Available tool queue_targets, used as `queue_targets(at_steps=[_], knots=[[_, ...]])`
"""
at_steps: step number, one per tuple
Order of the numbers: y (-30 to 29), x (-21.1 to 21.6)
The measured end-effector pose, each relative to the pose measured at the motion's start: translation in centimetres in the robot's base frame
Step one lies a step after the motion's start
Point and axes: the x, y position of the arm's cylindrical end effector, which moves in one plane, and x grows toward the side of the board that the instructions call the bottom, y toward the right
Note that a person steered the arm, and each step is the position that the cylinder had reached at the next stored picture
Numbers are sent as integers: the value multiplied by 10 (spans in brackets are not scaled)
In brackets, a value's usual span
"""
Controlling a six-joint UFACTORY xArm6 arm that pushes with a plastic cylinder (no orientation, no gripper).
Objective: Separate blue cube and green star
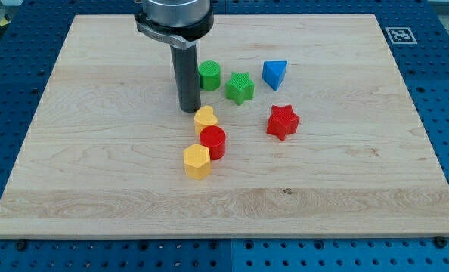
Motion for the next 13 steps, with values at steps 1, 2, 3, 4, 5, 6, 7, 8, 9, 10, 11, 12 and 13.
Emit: queue_targets(at_steps=[1,2,3,4,5,6,7,8,9,10,11,12,13], knots=[[0,-5],[0,-14],[0,-31],[0,-47],[2,-61],[4,-67],[10,-67],[13,-69],[13,-77],[13,-86],[13,-97],[13,-108],[13,-117]])
